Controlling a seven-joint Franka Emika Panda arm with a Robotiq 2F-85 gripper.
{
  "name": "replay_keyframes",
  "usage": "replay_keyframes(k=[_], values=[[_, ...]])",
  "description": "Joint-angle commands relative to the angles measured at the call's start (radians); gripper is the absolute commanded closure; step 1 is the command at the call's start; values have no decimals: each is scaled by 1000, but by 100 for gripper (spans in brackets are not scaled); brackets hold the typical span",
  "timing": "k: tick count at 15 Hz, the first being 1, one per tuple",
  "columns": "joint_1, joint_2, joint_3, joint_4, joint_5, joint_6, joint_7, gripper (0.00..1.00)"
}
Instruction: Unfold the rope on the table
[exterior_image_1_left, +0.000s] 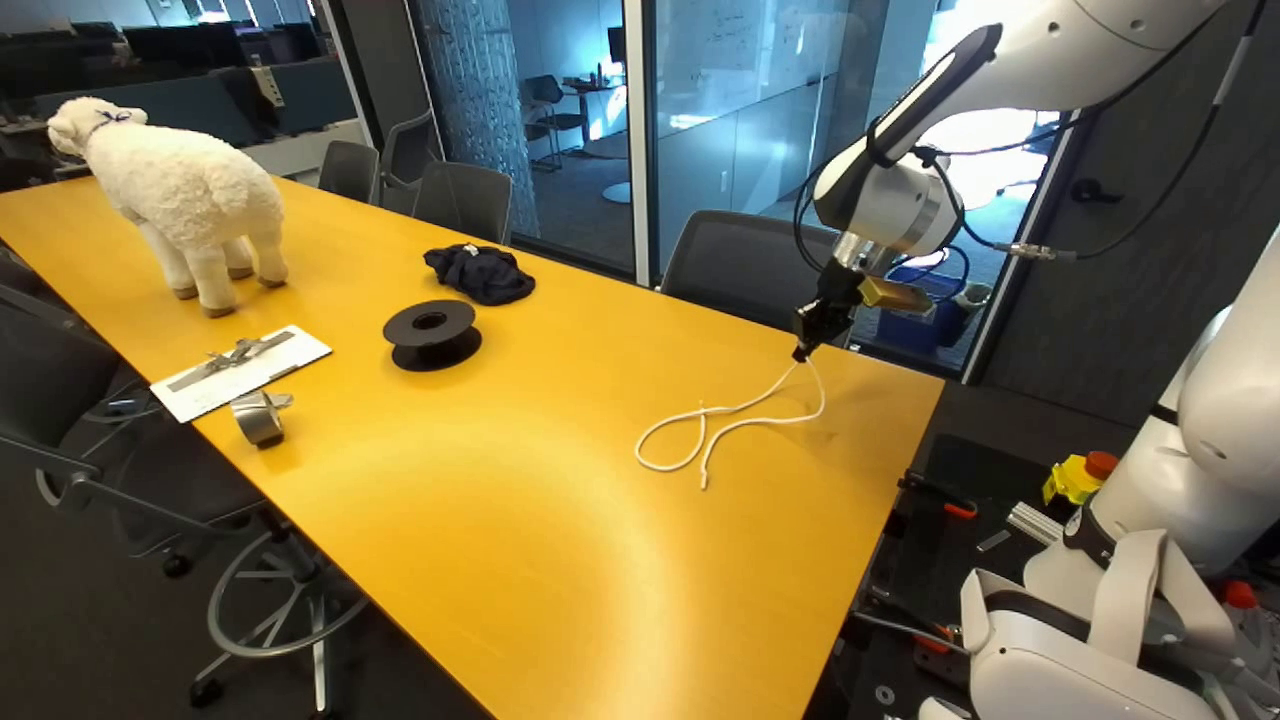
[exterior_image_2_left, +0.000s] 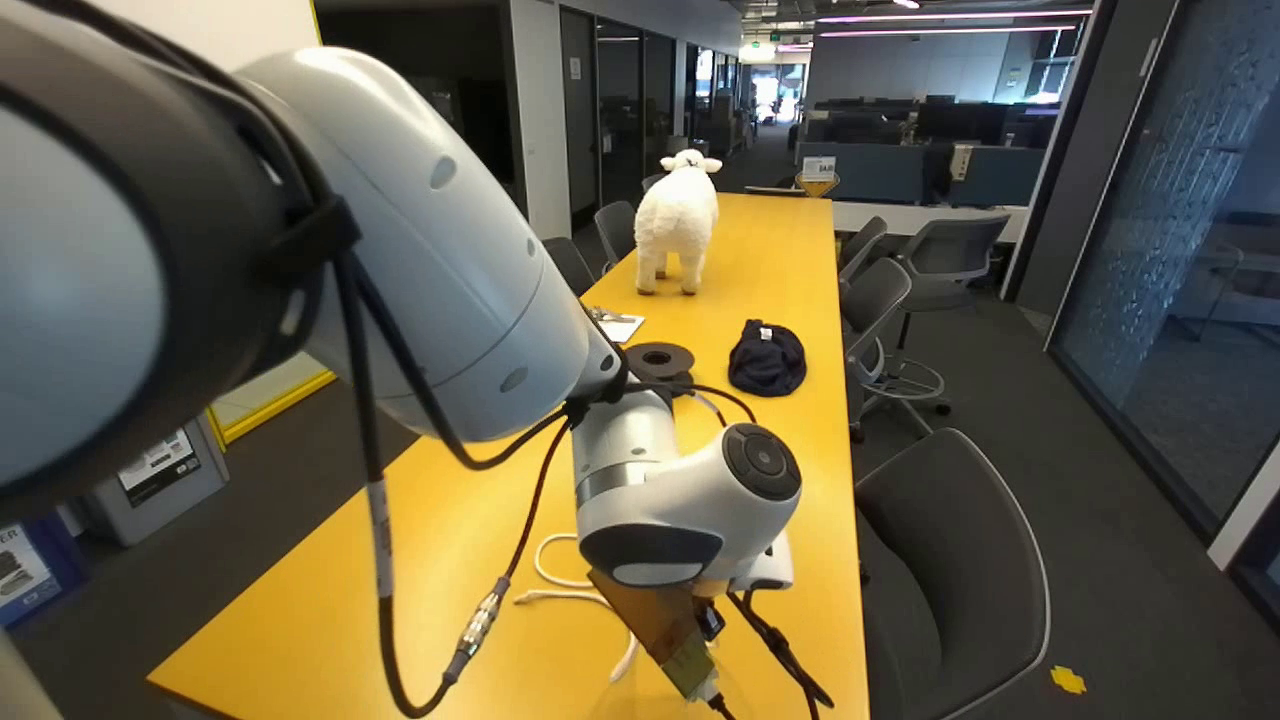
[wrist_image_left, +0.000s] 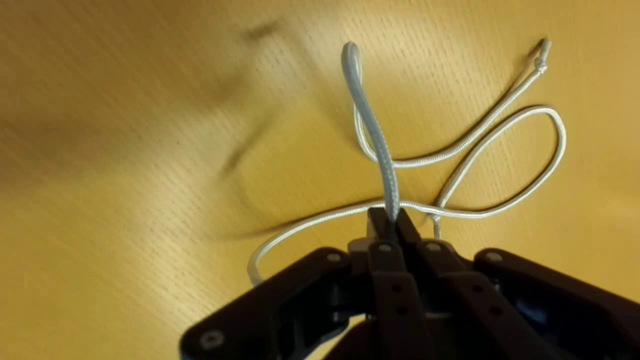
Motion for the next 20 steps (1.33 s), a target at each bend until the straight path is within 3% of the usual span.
replay_keyframes(k=[1, 7, 12, 13, 15, 20], values=[[-17, 64, -7, 18, 74, -15, -102, 99], [-76, 120, -48, -32, -331, 164, 233, 99], [-103, 155, -83, -16, -595, 136, 448, 99], [-105, 160, -85, -11, -618, 125, 479, 71], [-108, 157, -86, -11, -654, 114, 518, 64], [-63, 131, -154, -21, -859, 131, 732, 26]])
